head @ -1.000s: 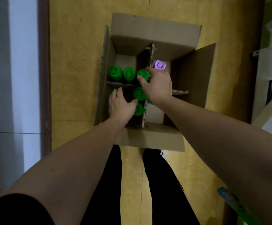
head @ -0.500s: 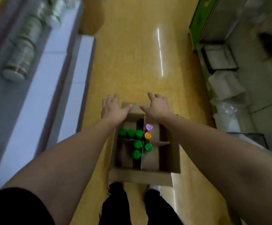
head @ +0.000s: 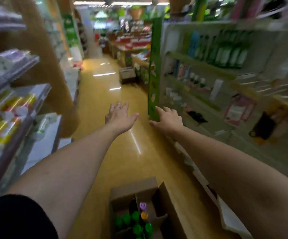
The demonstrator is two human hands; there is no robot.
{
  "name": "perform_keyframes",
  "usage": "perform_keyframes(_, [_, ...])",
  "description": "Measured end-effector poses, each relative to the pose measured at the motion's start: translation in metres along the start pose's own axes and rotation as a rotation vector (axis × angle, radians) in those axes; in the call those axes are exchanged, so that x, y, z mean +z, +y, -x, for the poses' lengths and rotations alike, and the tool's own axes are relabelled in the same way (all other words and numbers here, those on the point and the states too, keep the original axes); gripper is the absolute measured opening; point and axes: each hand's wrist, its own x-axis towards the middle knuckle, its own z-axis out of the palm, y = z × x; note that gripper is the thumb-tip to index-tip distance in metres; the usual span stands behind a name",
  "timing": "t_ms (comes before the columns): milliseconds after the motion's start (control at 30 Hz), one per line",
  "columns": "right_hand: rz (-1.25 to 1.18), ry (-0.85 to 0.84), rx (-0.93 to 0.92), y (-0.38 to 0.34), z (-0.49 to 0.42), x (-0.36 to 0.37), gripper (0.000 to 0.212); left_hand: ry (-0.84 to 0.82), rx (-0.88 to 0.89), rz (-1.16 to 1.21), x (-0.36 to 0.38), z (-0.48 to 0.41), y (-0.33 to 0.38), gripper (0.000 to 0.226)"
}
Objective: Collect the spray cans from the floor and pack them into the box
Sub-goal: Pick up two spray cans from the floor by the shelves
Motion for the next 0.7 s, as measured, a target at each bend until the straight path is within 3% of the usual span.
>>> perform_keyframes(300, [0.080, 0.296, 0.403, 0.105, 0.169, -0.104, 0.071, -0.129, 0.611, -0.018, 0.028, 0.078, 0.181, 0.075])
perform_keyframes(500, [0.150, 0.370, 0.801, 0.197, 0.367, -0.153, 0.073, -0.257, 0.985, 0.025, 0.072, 0.239, 0.309, 0.075])
perform_keyframes(700, [0.188, 0.475, 1.069, 0.266, 0.579, -0.191, 0.071, -0.345, 1.252, 0.106, 0.099, 0.431, 0.428, 0.074])
